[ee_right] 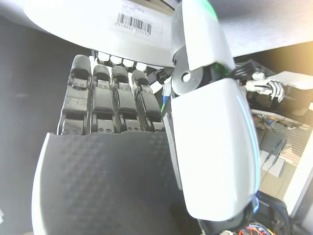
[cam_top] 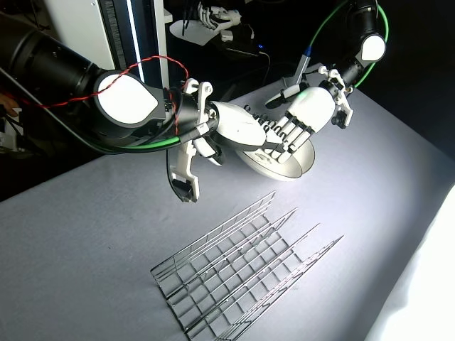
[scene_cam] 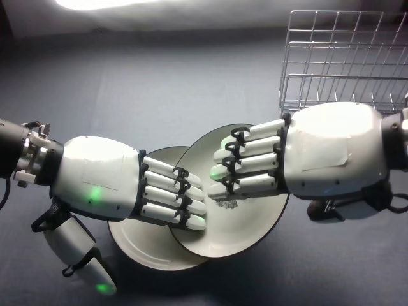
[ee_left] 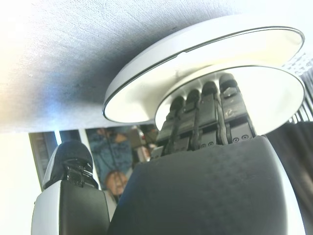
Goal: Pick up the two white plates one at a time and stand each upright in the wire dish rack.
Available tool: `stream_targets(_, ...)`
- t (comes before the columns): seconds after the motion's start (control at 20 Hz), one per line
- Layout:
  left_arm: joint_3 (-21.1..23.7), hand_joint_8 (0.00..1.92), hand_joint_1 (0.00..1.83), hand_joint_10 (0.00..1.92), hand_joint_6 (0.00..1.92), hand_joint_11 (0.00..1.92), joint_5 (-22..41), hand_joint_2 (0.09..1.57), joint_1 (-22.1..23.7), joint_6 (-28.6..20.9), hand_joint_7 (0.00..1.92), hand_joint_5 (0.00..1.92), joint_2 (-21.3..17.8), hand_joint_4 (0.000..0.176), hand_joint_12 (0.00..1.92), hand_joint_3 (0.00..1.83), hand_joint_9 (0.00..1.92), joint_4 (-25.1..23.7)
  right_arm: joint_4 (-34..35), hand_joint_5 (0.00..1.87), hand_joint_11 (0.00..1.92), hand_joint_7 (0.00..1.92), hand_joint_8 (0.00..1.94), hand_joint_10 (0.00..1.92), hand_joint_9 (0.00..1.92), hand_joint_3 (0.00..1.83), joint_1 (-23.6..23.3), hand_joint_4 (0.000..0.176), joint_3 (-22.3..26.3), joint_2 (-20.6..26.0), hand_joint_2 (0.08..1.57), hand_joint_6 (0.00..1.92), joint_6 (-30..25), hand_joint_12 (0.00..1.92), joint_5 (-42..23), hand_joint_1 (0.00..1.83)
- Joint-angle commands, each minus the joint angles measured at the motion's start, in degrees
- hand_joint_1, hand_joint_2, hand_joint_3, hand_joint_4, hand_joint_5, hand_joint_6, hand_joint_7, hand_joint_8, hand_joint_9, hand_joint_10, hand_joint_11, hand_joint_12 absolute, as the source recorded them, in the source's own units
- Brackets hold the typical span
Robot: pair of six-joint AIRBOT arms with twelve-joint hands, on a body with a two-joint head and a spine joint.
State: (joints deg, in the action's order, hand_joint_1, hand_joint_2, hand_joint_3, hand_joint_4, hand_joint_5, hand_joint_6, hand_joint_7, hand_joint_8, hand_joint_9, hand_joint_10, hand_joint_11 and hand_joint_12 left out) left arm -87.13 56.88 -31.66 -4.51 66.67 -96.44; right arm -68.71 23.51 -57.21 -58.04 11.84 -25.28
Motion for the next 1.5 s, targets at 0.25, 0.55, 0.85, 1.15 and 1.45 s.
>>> stream_targets(0.25, 0.0, 0.00, 0.00, 0.00, 0.00, 0.00, -1.0, 1.04, -0.4, -0.2, 0.00, 0.00, 0.8, 0.000, 0.00, 0.00, 0.00, -1.2, 2.2, 0.09, 0.00, 0.02, 0.01, 0.00, 0.01, 0.00, 0.7, 0.000, -2.0, -2.9, 1.03, 0.00, -0.1, 0.39, -2.1, 1.32)
stream_targets(0.55, 0.1, 0.00, 0.00, 0.00, 0.00, 0.00, -1.0, 1.04, -0.3, -0.2, 0.00, 0.00, 0.7, 0.000, 0.00, 0.00, 0.00, -1.1, 2.2, 0.10, 0.00, 0.01, 0.00, 0.00, 0.01, 0.00, 0.6, 0.000, -6.5, -6.8, 1.05, 0.00, -0.1, 0.42, -2.1, 1.31)
stream_targets(0.85, 0.0, 0.00, 0.00, 0.00, 0.00, 0.00, -1.0, 1.05, -0.3, -0.3, 0.00, 0.00, 0.5, 0.000, 0.00, 0.00, 0.00, -1.1, 2.2, 0.20, 0.00, 0.14, 0.02, 0.04, 0.15, 0.01, 0.5, 0.000, -9.1, -9.8, 1.09, 0.02, -0.1, 0.83, -2.1, 1.31)
stream_targets(1.15, -0.1, 0.00, 0.00, 0.00, 0.00, 0.00, -1.0, 1.04, -0.3, -0.4, 0.00, 0.00, 0.4, 0.000, 0.00, 0.00, 0.00, -1.1, 2.2, 0.67, 0.23, 0.72, 0.04, 0.10, 0.69, 0.00, 0.2, 0.000, -9.9, -11.2, 1.13, 0.05, -0.1, 1.26, -2.0, 1.30)
stream_targets(1.45, 0.4, 0.00, 0.00, 0.00, 0.00, 0.00, -1.0, 1.05, 0.3, -1.7, 0.00, 0.00, -0.6, 0.000, 0.00, 0.00, 0.00, 0.0, 2.2, 0.93, 0.73, 0.96, 0.93, 1.21, 0.86, 0.00, 0.1, 0.000, -9.9, -11.2, 1.13, 1.10, -0.1, 1.24, -1.9, 1.37)
